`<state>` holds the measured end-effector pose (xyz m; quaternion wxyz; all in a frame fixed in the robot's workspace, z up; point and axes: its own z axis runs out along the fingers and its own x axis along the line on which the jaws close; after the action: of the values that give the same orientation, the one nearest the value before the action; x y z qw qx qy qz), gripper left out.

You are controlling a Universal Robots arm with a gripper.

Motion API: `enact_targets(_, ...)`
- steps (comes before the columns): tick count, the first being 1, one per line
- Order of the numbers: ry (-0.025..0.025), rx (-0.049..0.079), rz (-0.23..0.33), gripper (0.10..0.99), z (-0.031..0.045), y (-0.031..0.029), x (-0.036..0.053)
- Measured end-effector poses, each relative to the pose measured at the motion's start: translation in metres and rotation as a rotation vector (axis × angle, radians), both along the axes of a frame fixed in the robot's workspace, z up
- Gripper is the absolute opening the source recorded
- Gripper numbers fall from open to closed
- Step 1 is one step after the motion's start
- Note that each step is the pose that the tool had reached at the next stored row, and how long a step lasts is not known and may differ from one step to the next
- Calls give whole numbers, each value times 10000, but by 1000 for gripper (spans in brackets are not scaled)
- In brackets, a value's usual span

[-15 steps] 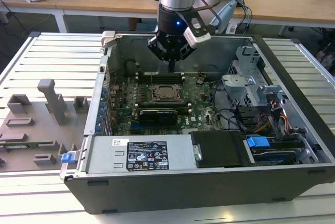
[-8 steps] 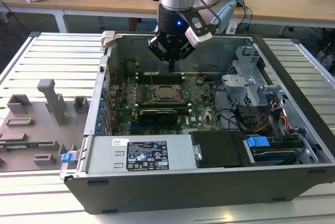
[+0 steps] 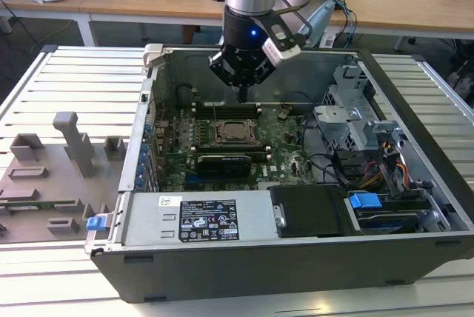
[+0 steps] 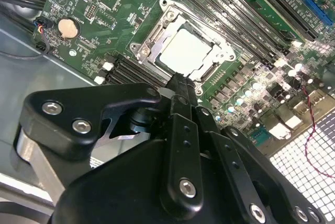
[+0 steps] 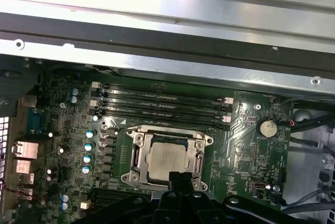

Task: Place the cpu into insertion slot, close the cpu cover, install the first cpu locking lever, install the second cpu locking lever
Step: 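Install the first cpu locking lever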

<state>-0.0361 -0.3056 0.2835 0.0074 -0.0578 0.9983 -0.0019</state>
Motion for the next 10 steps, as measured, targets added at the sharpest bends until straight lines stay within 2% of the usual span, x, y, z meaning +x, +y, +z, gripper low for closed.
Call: enact_targets(10,1,-1,-2,106,-11,0,-216)
